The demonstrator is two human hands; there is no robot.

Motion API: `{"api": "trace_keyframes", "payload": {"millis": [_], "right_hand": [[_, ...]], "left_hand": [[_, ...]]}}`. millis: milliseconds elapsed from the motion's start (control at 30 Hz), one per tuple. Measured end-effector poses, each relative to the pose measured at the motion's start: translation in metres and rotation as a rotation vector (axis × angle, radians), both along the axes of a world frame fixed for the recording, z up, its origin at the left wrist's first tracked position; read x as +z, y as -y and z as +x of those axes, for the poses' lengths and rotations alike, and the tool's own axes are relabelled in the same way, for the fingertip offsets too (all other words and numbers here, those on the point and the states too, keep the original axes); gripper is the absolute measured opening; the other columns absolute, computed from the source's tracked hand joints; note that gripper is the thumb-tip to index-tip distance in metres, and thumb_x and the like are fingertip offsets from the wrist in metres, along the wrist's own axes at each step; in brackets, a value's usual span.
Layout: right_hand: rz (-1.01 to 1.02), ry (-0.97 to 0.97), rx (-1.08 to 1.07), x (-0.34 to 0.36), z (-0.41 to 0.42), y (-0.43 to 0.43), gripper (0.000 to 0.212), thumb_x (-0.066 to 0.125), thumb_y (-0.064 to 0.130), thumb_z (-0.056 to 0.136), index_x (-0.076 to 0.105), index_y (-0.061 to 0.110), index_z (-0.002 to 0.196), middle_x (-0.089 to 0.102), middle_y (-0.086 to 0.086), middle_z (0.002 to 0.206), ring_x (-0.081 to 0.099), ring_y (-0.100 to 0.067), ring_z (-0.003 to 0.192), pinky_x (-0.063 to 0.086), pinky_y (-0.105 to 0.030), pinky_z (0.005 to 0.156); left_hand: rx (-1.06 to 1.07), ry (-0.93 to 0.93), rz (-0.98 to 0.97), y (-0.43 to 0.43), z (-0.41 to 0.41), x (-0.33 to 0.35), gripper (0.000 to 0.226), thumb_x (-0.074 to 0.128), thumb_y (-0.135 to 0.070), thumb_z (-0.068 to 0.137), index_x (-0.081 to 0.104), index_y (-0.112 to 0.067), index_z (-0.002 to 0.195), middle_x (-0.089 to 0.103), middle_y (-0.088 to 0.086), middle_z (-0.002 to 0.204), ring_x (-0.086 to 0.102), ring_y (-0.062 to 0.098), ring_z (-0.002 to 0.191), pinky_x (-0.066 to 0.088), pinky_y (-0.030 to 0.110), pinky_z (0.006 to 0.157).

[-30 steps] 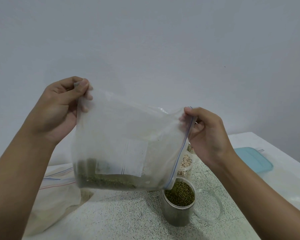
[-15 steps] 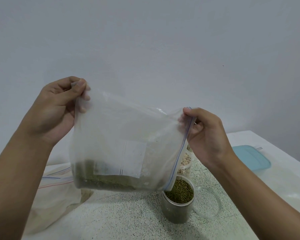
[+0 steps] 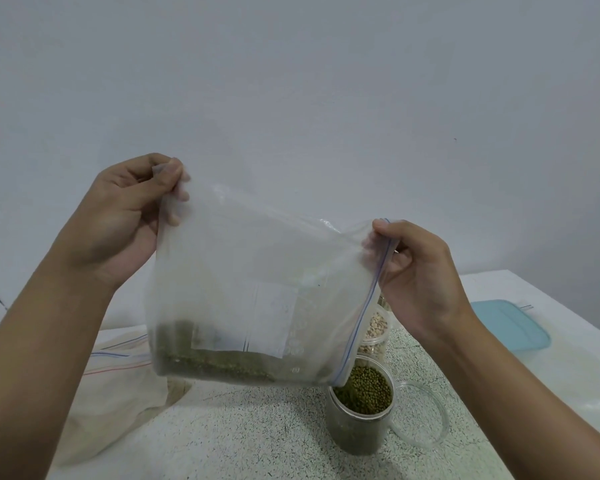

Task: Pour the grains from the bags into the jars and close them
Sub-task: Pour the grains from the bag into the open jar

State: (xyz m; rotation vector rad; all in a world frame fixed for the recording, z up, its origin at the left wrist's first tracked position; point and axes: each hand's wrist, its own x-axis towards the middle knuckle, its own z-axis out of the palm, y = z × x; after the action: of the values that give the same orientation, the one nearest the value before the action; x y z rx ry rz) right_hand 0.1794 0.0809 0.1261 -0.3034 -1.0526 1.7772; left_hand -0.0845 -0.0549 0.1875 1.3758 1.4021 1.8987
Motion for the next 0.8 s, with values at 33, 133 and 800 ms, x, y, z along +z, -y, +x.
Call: {"api": "trace_keyframes", "payload": {"millis": [33,133,800], "right_hand": [[0.003,-0.001,0.003,0.0003,-0.0001,0.0004,0.011,0.071,0.010,0.072,0.066,0.009,0.062,0.061,-0.002,0.068,0.062,-0.012,0.066,0.050,-0.022,0.064],[0.004,-0.005,0.011,0.0013,-0.0011,0.0019,0.012,0.070,0.010,0.073,0.067,0.010,0.062,0.061,-0.002,0.068,0.062,-0.012,0.065,0.050,-0.022,0.064],[0.000,-0.004,0.010,0.0041,-0.0032,0.0028,0.013,0.070,0.011,0.073,0.068,0.012,0.060,0.061,-0.002,0.068,0.061,-0.011,0.063,0.050,-0.020,0.061]], "left_hand": [[0.002,0.001,0.001,0.0004,-0.0002,0.0003,0.027,0.058,-0.023,0.096,0.073,-0.024,0.073,0.060,-0.006,0.073,0.049,0.010,0.067,0.041,0.017,0.061],[0.011,0.008,0.006,0.0014,-0.0006,0.0015,0.029,0.057,-0.022,0.097,0.073,-0.024,0.073,0.060,-0.006,0.072,0.049,0.010,0.067,0.041,0.018,0.061],[-0.007,0.018,0.021,0.0030,-0.0001,0.0044,0.023,0.059,-0.023,0.092,0.073,-0.023,0.074,0.061,-0.005,0.071,0.049,0.007,0.062,0.041,0.016,0.058]]}}
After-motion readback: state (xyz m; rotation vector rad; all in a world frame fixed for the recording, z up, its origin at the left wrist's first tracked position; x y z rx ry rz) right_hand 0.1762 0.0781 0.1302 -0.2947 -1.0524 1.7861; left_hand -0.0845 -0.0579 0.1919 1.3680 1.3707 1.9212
